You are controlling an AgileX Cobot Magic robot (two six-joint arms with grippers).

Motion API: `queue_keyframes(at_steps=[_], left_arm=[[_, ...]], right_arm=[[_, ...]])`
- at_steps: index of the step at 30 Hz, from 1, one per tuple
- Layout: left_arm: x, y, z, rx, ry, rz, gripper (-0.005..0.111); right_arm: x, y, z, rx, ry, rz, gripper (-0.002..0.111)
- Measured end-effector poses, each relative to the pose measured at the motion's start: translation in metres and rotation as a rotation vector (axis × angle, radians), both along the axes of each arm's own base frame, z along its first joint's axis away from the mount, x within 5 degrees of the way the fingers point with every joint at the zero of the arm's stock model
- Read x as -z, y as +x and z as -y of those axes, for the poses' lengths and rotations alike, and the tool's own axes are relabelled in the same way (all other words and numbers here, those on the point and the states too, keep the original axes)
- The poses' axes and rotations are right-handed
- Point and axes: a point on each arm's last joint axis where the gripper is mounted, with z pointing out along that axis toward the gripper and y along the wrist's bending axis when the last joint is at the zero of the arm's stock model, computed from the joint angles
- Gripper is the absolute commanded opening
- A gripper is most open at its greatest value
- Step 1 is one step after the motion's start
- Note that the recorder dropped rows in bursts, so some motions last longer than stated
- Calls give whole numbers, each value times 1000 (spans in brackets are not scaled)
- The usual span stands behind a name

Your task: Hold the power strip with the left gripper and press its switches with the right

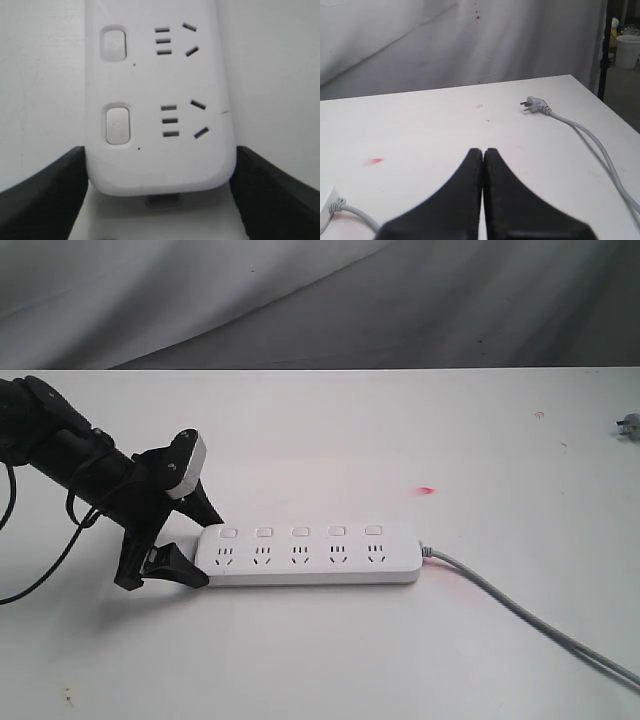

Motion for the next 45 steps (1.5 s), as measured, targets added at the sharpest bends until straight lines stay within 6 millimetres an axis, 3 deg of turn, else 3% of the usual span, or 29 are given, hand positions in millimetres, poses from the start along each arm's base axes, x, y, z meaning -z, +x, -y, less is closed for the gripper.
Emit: queue_keyframes(at_steps=[12, 45], left_arm=[[0, 0, 0, 0, 0, 0, 52], [0, 0, 0, 0, 0, 0, 52]], right_arm=[[7, -1, 0, 2, 1, -77, 0], [8, -2, 0, 2, 1, -83, 0]])
